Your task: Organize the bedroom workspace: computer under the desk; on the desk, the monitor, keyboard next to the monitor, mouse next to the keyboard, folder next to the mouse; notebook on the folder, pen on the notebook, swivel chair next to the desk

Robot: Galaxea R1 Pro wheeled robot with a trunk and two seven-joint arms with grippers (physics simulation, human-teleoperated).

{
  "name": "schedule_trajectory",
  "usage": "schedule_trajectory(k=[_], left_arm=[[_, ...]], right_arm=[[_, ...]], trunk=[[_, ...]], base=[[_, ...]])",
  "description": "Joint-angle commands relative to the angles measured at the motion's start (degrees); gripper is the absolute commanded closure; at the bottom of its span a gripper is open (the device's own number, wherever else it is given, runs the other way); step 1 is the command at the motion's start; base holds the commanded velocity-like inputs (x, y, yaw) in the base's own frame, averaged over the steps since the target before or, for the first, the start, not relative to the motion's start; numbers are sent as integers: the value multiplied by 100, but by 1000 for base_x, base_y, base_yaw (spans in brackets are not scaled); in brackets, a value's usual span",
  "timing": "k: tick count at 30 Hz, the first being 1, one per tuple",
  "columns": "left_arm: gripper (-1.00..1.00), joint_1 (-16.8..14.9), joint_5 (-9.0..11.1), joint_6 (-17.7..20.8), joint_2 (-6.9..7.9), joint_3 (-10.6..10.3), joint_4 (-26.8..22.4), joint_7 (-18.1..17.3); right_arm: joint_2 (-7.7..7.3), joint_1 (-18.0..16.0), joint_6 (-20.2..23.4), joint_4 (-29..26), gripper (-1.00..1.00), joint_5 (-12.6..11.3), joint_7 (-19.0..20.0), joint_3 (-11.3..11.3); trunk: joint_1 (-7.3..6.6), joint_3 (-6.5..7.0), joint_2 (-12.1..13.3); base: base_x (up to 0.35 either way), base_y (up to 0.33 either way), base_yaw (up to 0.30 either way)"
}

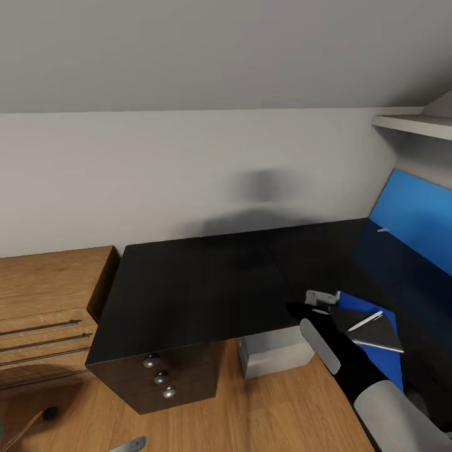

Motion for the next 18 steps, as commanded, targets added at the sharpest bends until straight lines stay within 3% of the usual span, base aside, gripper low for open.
schedule_trajectory(k=[1,4,6,7,11,18], left_arm=[[-100,-6,61,-37,8,-48,0,38],[-100,-6,65,-37,7,-50,9,38],[-100,-6,66,-37,5,-58,17,33],[-100,-6,61,-37,5,-67,77,-45],[-100,-6,96,-28,19,-1,100,-230],[-100,-6,111,-20,16,-18,390,-234]], right_arm=[[32,-6,10,-9,-100,-38,-46,50],[269,-6,-9,-13,-100,-29,-14,274],[319,-5,-25,-13,-100,-20,-3,591],[349,-5,-223,-10,-100,-13,-10,900],[353,-5,-302,-5,-100,-12,-4,953],[353,-5,-364,-5,-100,-19,-4,958]], trunk=[[1,-6,-5],[1,-8,-5],[1,-10,-5],[1,-10,-5],[1,-10,-5],[1,-10,-5]], base=[[0,0,0],[0,0,0],[0,0,0],[-238,0,0],[-305,0,0],[-335,0,0]])
